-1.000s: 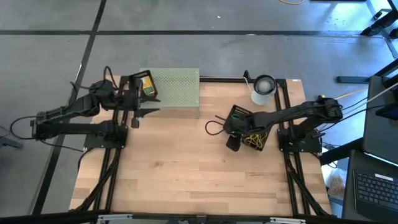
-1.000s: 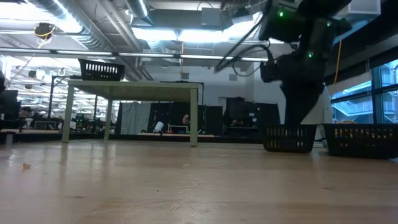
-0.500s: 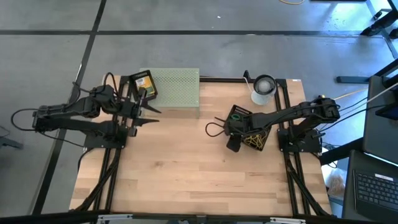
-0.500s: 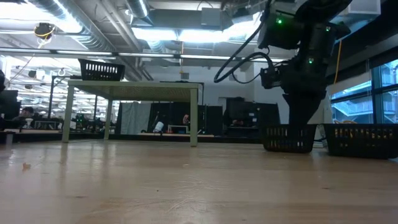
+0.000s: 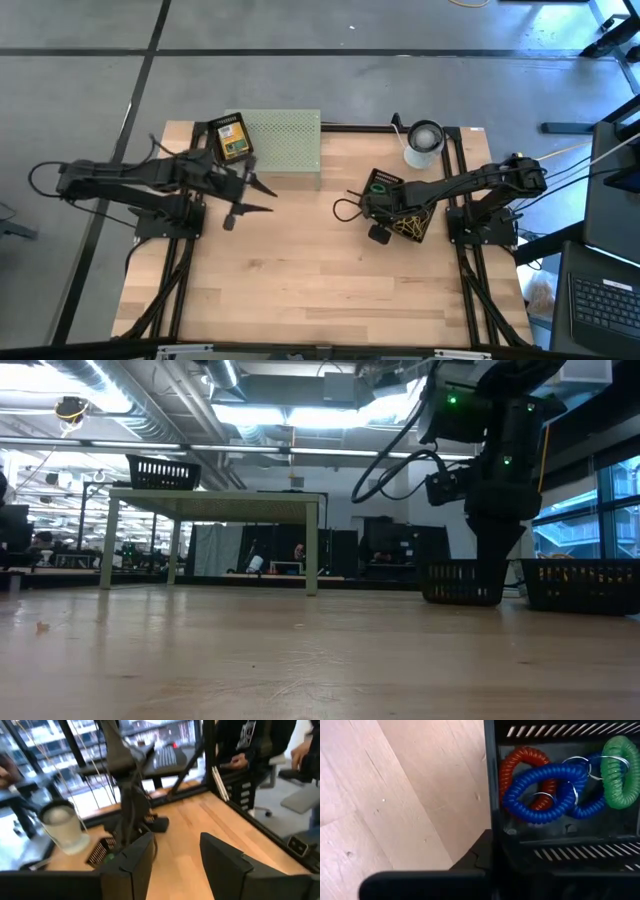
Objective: Pick & Place Office Desk Supplies
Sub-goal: Put the top black bin on the shelf
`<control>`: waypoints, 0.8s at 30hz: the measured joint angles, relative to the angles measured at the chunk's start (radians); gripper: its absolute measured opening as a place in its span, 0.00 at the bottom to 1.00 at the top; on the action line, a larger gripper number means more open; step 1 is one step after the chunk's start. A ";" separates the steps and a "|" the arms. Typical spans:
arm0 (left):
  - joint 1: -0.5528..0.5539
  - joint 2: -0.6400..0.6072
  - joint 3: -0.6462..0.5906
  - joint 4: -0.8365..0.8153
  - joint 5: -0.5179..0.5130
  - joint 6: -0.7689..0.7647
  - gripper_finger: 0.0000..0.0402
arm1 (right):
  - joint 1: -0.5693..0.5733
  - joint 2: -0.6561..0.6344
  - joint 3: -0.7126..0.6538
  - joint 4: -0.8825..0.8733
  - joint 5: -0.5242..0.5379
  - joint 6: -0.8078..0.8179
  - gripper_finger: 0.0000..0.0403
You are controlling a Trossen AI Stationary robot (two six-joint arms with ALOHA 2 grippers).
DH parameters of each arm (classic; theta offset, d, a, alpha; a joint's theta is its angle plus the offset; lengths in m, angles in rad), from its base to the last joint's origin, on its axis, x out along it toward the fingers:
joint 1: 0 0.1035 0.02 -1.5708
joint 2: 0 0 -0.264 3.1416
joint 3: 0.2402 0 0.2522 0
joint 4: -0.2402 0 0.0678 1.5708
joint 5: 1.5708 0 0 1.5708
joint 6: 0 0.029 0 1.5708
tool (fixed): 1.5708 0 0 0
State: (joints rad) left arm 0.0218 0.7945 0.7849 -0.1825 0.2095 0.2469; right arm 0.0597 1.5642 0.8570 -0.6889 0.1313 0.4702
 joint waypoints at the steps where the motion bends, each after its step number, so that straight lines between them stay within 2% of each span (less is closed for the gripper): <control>1: -0.006 0.020 0.000 -0.001 -0.006 -0.002 0.40 | 0.000 0.000 0.000 0.001 0.000 -0.002 0.02; 9: -0.045 0.187 0.000 -0.009 -0.008 -0.017 0.48 | 0.000 0.000 0.010 0.065 0.019 -0.021 0.01; 19: -0.055 0.380 0.000 -0.002 -0.011 0.054 0.48 | 0.001 0.000 0.211 0.076 0.003 -0.182 0.01; 21: -0.055 0.419 0.000 0.013 -0.036 0.079 0.47 | 0.003 0.000 0.239 0.077 -0.013 -0.219 0.01; 24: -0.055 0.478 0.000 0.084 -0.134 0.133 0.47 | 0.004 0.000 0.266 0.090 -0.046 -0.247 0.01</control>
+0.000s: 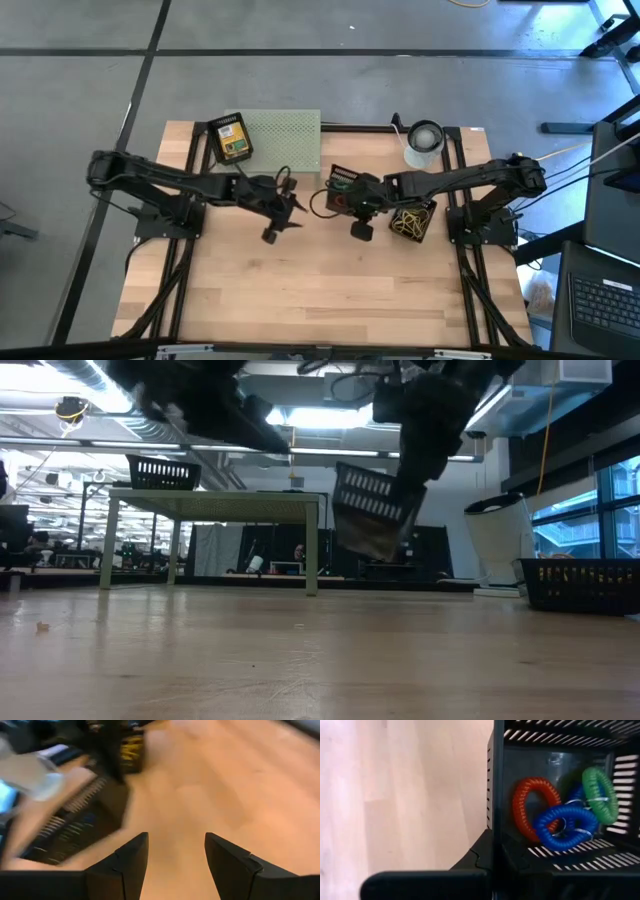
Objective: Pick & Place Office Desk Supplies
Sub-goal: Put the top black bin on the shelf
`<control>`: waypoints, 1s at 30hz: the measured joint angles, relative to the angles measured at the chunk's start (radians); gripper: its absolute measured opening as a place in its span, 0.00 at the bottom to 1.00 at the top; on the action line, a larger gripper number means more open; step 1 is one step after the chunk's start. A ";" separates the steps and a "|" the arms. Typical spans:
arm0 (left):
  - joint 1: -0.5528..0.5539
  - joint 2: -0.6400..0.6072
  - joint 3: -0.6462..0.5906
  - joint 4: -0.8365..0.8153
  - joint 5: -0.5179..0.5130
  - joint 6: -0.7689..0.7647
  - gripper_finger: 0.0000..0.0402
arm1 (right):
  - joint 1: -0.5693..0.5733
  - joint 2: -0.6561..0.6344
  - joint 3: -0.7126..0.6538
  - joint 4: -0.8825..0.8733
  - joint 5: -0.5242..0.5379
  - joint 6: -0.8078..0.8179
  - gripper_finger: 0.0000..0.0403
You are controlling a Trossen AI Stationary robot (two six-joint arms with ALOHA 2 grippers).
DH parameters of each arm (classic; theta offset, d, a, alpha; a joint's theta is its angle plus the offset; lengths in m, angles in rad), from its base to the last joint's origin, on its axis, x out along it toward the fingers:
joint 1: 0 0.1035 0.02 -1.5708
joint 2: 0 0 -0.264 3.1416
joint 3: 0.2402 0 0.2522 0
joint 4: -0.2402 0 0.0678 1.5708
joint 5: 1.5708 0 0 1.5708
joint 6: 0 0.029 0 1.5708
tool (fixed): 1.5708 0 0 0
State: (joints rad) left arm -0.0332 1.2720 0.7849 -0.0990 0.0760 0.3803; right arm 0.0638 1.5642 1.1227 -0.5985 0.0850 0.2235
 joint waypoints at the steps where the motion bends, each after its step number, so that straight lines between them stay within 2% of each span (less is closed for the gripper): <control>1: 0.000 0.018 0.000 0.035 -0.032 0.020 0.47 | 0.002 0.000 0.004 0.008 -0.003 0.000 0.01; 5: 0.000 0.079 0.000 0.215 -0.110 0.078 0.47 | 0.004 0.000 0.009 0.008 -0.001 0.000 0.01; 10: 0.000 0.170 0.002 0.450 -0.113 0.051 0.47 | 0.004 0.000 0.009 0.018 0.007 0.000 0.01; 12: 0.000 0.217 0.019 0.465 -0.116 0.047 0.47 | 0.004 0.000 0.009 0.027 0.009 0.001 0.01; 15: -0.001 0.285 0.087 0.402 -0.173 0.046 0.47 | 0.004 0.000 0.009 0.026 0.010 0.004 0.01; 19: -0.008 0.355 0.218 0.225 -0.253 0.044 0.47 | -0.004 0.000 0.009 0.005 0.012 0.050 0.01; 25: -0.009 0.447 0.380 0.016 -0.275 0.030 0.45 | -0.011 0.001 0.007 -0.029 0.008 0.061 0.01; 30: -0.008 0.494 0.420 -0.024 -0.288 0.027 0.42 | -0.009 0.001 0.007 -0.016 0.000 0.056 0.02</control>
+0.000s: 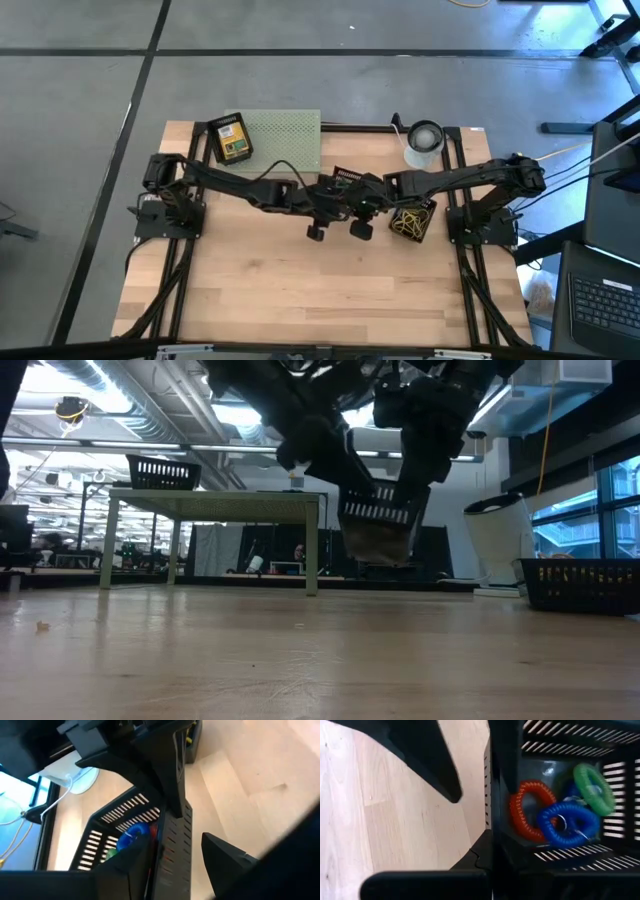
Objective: Pick & Place Office Desk Supplies
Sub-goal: Put the top black bin on the shelf
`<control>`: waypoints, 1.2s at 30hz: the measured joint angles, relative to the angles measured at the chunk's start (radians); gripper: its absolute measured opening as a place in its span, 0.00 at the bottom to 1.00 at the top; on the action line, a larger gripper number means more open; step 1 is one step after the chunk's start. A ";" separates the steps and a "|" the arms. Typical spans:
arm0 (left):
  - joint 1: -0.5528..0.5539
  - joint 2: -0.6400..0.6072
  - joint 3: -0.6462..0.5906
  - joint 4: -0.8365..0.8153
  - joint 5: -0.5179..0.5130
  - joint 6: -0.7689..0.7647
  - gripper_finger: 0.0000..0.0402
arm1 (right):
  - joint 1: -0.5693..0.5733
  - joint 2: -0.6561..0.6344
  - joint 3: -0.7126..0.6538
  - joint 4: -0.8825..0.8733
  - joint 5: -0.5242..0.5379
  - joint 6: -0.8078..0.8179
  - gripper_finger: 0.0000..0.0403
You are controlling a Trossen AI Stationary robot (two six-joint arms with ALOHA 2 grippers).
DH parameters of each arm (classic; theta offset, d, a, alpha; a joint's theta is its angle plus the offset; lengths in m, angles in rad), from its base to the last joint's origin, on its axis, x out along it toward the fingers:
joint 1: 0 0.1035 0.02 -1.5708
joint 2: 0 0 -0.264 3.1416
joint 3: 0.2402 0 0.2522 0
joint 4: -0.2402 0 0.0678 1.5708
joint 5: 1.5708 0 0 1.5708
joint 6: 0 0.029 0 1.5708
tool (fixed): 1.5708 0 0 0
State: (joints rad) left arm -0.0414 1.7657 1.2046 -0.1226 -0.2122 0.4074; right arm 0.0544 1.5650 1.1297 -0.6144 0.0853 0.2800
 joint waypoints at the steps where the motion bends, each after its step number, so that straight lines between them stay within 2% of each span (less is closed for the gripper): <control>1: 0.000 0.004 0.001 0.000 -0.007 0.000 0.41 | 0.000 0.000 0.000 -0.001 -0.001 -0.001 0.02; 6: 0.000 0.004 0.001 -0.001 -0.066 0.004 0.39 | 0.000 0.000 0.000 0.004 0.001 -0.026 0.02; 11: 0.000 0.000 0.001 -0.016 -0.024 0.002 0.34 | 0.000 0.000 0.000 0.001 0.003 -0.050 0.02; 17: 0.000 -0.002 0.001 -0.030 0.001 -0.002 0.22 | 0.000 0.000 0.000 0.005 0.004 -0.128 0.02; 25: 0.002 -0.002 0.001 -0.032 -0.008 -0.007 0.05 | 0.001 0.000 0.000 0.019 0.058 -0.234 0.02; 28: 0.004 -0.002 0.001 -0.033 -0.015 -0.009 0.02 | 0.001 0.000 0.000 0.022 0.062 -0.242 0.02; 31: 0.012 -0.002 0.001 -0.034 -0.015 -0.009 0.02 | 0.000 0.000 0.000 0.024 0.069 -0.223 0.05; 36: 0.015 -0.001 -0.001 -0.047 -0.014 -0.008 0.02 | 0.000 0.000 0.002 0.030 0.064 -0.209 0.17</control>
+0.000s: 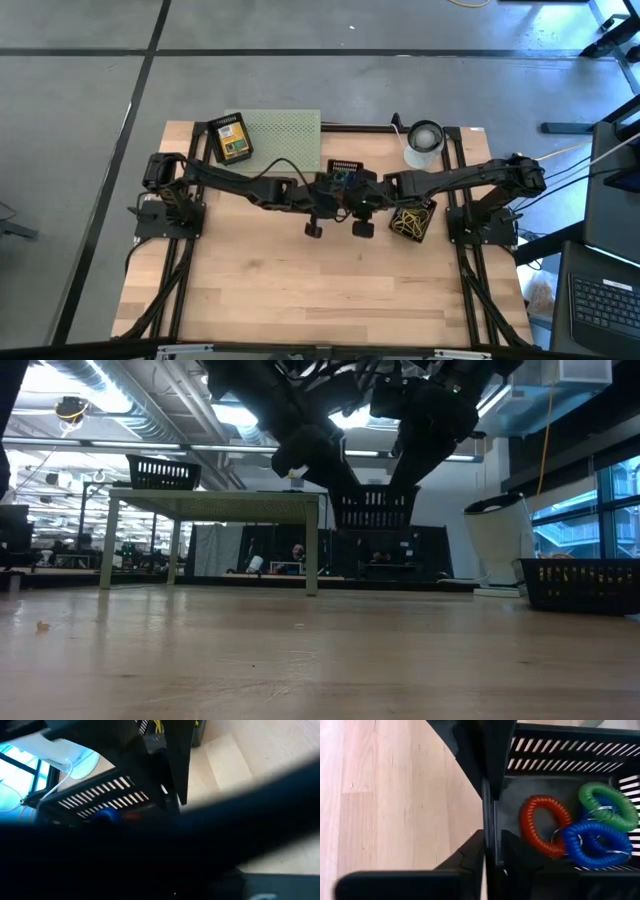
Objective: Pick & Place Office Desk Supplies
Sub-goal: Put the top black bin on the shelf
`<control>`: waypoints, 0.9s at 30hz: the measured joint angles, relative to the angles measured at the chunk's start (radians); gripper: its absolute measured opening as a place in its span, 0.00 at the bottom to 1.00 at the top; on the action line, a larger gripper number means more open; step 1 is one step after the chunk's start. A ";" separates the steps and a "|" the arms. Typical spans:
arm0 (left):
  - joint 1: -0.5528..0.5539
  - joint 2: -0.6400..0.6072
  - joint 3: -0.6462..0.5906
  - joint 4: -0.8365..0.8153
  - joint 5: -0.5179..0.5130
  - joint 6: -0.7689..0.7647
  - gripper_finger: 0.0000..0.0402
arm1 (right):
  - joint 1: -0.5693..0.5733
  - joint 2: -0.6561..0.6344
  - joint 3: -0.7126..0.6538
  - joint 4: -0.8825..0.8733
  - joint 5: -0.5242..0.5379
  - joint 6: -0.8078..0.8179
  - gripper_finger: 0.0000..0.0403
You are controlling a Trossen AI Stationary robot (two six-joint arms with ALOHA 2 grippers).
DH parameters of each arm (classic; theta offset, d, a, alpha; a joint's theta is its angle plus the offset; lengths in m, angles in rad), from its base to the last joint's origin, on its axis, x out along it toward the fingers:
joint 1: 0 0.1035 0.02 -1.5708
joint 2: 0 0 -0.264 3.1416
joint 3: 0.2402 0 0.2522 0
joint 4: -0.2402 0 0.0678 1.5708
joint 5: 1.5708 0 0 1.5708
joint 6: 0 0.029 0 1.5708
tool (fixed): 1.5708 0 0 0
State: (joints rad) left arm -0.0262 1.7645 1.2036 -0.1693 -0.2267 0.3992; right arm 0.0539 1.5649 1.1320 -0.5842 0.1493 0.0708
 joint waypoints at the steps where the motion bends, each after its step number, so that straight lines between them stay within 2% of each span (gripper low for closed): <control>1: 0.002 0.000 0.000 -0.003 -0.003 0.000 0.02 | -0.001 0.000 0.000 0.000 0.000 0.000 0.20; 6: 0.002 0.002 -0.001 -0.018 -0.008 -0.013 0.02 | -0.001 -0.007 0.013 -0.045 0.001 0.000 0.37; 12: 0.002 0.002 -0.001 -0.017 -0.015 -0.001 0.02 | -0.001 -0.009 0.154 -0.330 0.000 0.041 0.50; 17: 0.000 -0.005 0.000 0.015 -0.018 0.011 0.02 | 0.000 -0.009 0.228 -0.474 0.058 0.068 0.52; 20: -0.007 -0.028 0.000 0.022 -0.053 0.031 0.01 | 0.000 -0.010 0.238 -0.535 0.118 0.067 0.52; 24: -0.009 -0.097 -0.001 -0.023 -0.135 0.034 0.02 | 0.000 -0.009 0.237 -0.611 0.179 0.075 0.51; 27: 0.002 -0.155 -0.001 -0.094 -0.160 0.019 0.02 | 0.000 -0.010 0.237 -0.629 0.183 0.070 0.50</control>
State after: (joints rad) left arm -0.0239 1.6094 1.2029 -0.2629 -0.3864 0.4178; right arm 0.0540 1.5552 1.3693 -1.2131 0.3321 0.1407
